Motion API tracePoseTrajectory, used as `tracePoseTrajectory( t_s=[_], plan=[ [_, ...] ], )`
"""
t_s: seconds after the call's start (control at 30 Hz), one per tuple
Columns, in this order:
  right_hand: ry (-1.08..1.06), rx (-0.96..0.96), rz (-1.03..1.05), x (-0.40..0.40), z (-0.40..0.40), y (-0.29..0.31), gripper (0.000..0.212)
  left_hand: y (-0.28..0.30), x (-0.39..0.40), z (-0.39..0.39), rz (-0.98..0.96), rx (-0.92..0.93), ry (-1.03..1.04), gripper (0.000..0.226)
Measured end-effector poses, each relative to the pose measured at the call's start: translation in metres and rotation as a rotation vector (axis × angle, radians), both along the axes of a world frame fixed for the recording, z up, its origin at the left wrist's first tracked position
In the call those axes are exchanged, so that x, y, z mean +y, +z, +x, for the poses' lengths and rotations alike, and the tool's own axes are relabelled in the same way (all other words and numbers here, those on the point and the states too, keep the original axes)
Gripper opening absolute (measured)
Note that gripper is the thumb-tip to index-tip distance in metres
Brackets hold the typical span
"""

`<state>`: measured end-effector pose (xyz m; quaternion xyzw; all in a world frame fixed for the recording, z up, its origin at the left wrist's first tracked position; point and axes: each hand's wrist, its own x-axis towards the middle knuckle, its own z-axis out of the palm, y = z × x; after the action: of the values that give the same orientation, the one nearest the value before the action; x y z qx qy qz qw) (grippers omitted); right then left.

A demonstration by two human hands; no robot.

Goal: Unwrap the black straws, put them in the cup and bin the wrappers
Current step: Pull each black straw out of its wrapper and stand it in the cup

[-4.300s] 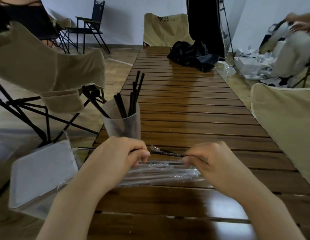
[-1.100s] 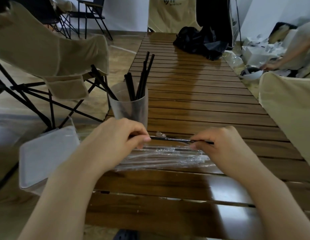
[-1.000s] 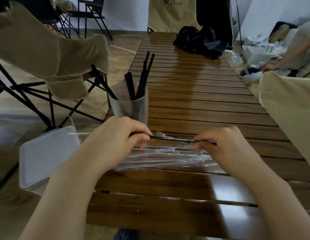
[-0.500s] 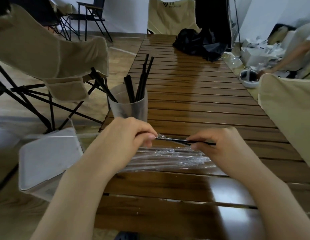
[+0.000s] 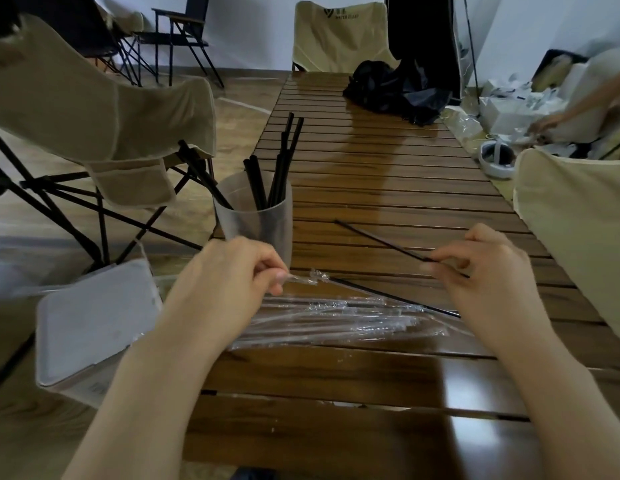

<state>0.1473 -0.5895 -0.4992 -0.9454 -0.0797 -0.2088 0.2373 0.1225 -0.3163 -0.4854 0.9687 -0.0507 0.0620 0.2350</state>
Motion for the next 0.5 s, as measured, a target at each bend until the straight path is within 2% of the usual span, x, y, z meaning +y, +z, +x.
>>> tracePoseTrajectory(
  t_s=[0.13, 0.3, 0.5],
  plan=[
    [0.139, -0.032, 0.061, 0.026, -0.002, 0.004, 0.005, -0.007, -0.031, -0.002, -0.046, 0.14, -0.145, 0.016],
    [0.216, -0.025, 0.045, 0.038, -0.002, 0.0, 0.015, -0.014, -0.046, 0.002, -0.146, 0.036, -0.135, 0.039],
    [0.301, -0.077, 0.084, 0.038, -0.003, 0.003, 0.014, 0.008, -0.051, 0.004, -0.594, -0.096, -0.098, 0.022]
  ],
)
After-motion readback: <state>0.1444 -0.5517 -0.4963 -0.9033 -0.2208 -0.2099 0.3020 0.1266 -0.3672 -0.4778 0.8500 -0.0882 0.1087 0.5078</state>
